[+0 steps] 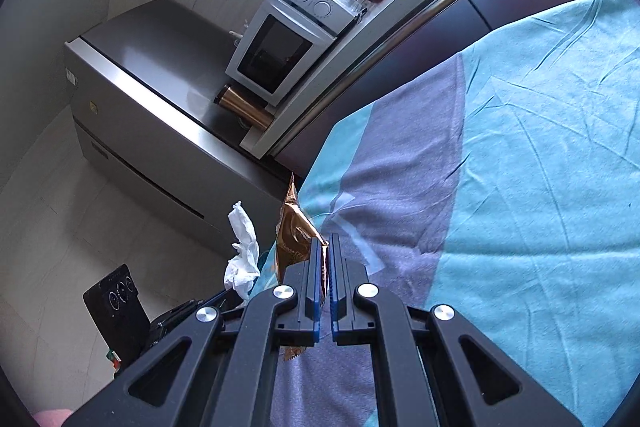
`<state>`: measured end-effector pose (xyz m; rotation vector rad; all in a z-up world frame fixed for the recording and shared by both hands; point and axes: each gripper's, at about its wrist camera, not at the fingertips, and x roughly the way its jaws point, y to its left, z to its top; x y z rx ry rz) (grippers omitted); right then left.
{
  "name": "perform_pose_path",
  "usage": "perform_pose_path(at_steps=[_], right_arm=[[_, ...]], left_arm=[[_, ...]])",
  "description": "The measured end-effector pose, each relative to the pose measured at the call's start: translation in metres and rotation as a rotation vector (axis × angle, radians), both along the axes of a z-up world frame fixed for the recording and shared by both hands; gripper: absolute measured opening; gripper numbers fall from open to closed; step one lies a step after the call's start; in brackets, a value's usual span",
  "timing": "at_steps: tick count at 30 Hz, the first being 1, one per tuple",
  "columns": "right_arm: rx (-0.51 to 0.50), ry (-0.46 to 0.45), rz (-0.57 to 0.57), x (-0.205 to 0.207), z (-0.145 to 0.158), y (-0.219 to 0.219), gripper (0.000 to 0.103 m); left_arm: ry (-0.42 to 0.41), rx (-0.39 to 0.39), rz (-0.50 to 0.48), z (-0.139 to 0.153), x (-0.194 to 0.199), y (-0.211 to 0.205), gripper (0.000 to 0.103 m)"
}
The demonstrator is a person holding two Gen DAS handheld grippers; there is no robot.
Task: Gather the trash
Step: 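Lift the gold bag and tissue and carry both over the teal bin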
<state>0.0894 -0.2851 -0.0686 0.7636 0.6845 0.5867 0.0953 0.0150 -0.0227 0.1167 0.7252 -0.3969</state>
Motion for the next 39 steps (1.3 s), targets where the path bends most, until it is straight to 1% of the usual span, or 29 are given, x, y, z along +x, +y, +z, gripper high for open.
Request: perform_pose_path(at_steps=[7, 13, 27, 39], right_arm=[[0.021, 0.009, 0.04, -0.001, -0.002, 0.029, 0.003], [0.018, 0.013, 0.071, 0.004, 0.0, 0.05, 0.003], [0.022, 0.018, 0.129, 0.016, 0.002, 0.083, 0.003], [0.023, 0.022, 0.178, 0.026, 0.0, 0.108, 0.003]], left_arm=[[-0.01, -0.011, 0.037, 0.002, -0.015, 0.026, 0.008], [-0.016, -0.022, 0.066, 0.004, -0.023, 0.043, 0.008], [-0.019, -0.023, 0.116, 0.003, -0.033, 0.075, 0.008], [-0.015, -0.014, 0.174, 0.0, -0.032, 0.097, 0.008]])
